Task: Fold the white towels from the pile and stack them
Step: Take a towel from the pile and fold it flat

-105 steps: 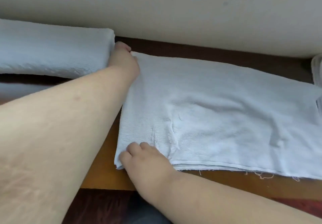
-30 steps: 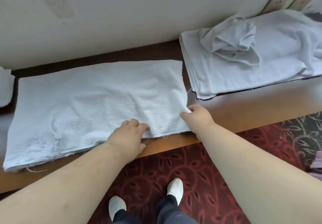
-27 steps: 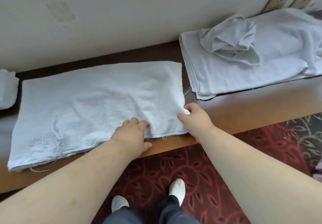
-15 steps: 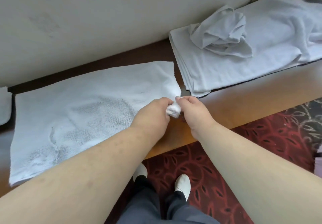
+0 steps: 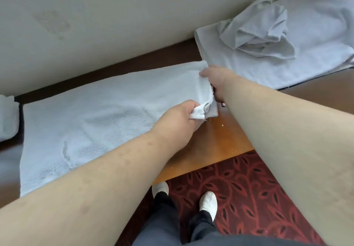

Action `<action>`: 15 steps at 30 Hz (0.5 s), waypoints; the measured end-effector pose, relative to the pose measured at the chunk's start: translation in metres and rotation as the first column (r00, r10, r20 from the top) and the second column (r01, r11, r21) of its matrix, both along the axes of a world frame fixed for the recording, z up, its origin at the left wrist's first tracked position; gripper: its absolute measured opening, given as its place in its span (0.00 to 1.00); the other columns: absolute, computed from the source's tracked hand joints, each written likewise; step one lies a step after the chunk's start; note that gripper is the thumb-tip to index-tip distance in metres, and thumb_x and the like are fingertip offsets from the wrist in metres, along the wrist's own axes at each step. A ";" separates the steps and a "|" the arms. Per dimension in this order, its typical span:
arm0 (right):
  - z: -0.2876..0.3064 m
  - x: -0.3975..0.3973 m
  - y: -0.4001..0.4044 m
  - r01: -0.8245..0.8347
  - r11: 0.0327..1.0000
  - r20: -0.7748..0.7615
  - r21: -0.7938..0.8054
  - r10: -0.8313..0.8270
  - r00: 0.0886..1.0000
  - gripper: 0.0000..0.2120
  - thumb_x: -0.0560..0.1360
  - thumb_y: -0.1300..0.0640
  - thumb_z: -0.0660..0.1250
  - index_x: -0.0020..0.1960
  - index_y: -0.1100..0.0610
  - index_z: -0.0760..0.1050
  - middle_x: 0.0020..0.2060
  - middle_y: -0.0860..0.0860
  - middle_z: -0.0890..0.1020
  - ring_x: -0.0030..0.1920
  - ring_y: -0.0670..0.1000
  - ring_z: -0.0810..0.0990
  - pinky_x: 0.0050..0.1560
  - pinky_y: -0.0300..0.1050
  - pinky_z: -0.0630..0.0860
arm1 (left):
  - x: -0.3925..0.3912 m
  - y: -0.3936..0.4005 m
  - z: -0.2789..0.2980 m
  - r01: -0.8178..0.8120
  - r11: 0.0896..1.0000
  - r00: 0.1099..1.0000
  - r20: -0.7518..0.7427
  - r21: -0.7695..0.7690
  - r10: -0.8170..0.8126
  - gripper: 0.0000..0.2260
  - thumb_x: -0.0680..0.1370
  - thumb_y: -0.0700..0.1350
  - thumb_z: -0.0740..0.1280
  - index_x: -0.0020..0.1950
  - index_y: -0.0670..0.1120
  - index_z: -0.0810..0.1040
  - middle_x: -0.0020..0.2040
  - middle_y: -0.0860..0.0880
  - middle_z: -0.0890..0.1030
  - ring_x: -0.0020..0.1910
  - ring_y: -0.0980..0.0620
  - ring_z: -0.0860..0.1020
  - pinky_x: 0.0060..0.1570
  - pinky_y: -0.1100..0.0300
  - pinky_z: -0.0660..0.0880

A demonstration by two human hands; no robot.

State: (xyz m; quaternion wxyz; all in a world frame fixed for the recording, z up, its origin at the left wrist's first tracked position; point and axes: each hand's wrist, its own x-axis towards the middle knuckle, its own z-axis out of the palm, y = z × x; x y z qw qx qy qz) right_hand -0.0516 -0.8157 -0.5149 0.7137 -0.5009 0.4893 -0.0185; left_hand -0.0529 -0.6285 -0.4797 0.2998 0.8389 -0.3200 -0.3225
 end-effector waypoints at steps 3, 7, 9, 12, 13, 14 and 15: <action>-0.009 -0.001 -0.007 -0.130 0.953 -0.095 -0.274 0.108 0.990 0.12 0.78 0.61 0.63 0.57 0.51 0.80 0.54 0.55 0.84 0.55 0.58 0.83 0.54 0.51 0.81 | -0.002 -0.009 -0.012 0.046 0.998 0.997 -0.064 0.042 -0.043 0.07 0.80 0.52 0.61 0.55 0.59 0.77 0.40 0.58 0.79 0.41 0.55 0.76 0.34 0.65 0.67; -0.025 -0.012 -0.013 -0.329 0.889 -0.386 -0.317 0.196 0.902 0.16 0.79 0.51 0.65 0.66 0.54 0.76 0.63 0.55 0.79 0.62 0.57 0.78 0.61 0.49 0.77 | -0.022 -0.021 -0.031 0.392 0.889 0.906 -0.265 0.236 -0.329 0.21 0.82 0.54 0.59 0.75 0.59 0.64 0.71 0.53 0.72 0.69 0.51 0.70 0.63 0.62 0.65; -0.023 -0.011 -0.011 -0.351 0.909 -0.416 -0.225 0.236 0.878 0.22 0.78 0.40 0.63 0.63 0.54 0.75 0.60 0.53 0.79 0.61 0.57 0.77 0.61 0.49 0.74 | -0.031 -0.020 -0.038 0.439 0.858 0.888 -0.275 0.267 -0.369 0.22 0.81 0.55 0.59 0.76 0.60 0.62 0.75 0.54 0.67 0.72 0.50 0.66 0.69 0.59 0.62; -0.025 -0.007 -0.011 -0.518 0.820 -0.536 -0.245 0.331 0.777 0.31 0.75 0.36 0.65 0.70 0.54 0.70 0.62 0.54 0.75 0.61 0.59 0.74 0.60 0.50 0.71 | -0.030 -0.003 -0.038 0.273 0.949 0.939 -0.258 0.158 -0.227 0.20 0.80 0.57 0.61 0.72 0.63 0.66 0.70 0.57 0.72 0.68 0.57 0.70 0.61 0.65 0.64; -0.025 -0.007 -0.011 -0.574 0.764 -0.576 -0.295 0.338 0.744 0.33 0.75 0.37 0.65 0.74 0.54 0.67 0.65 0.54 0.75 0.63 0.60 0.74 0.62 0.52 0.72 | -0.027 0.008 -0.035 0.176 0.978 0.963 -0.227 0.107 -0.149 0.18 0.79 0.57 0.61 0.70 0.63 0.68 0.66 0.62 0.74 0.64 0.62 0.71 0.59 0.66 0.65; -0.026 -0.006 -0.011 -0.580 0.740 -0.573 -0.341 0.325 0.752 0.34 0.75 0.37 0.65 0.76 0.53 0.65 0.68 0.54 0.74 0.66 0.60 0.72 0.64 0.52 0.72 | -0.022 0.021 -0.033 0.070 0.996 0.983 -0.175 0.054 -0.060 0.16 0.79 0.56 0.61 0.68 0.64 0.70 0.61 0.65 0.75 0.60 0.68 0.72 0.56 0.68 0.68; -0.027 -0.005 -0.011 -0.548 0.746 -0.538 -0.377 0.306 0.786 0.35 0.75 0.37 0.65 0.76 0.52 0.64 0.70 0.53 0.72 0.68 0.60 0.71 0.64 0.51 0.70 | -0.016 0.035 -0.031 -0.033 0.999 0.993 -0.114 0.007 0.033 0.14 0.80 0.56 0.61 0.65 0.64 0.72 0.56 0.68 0.76 0.56 0.71 0.72 0.53 0.70 0.69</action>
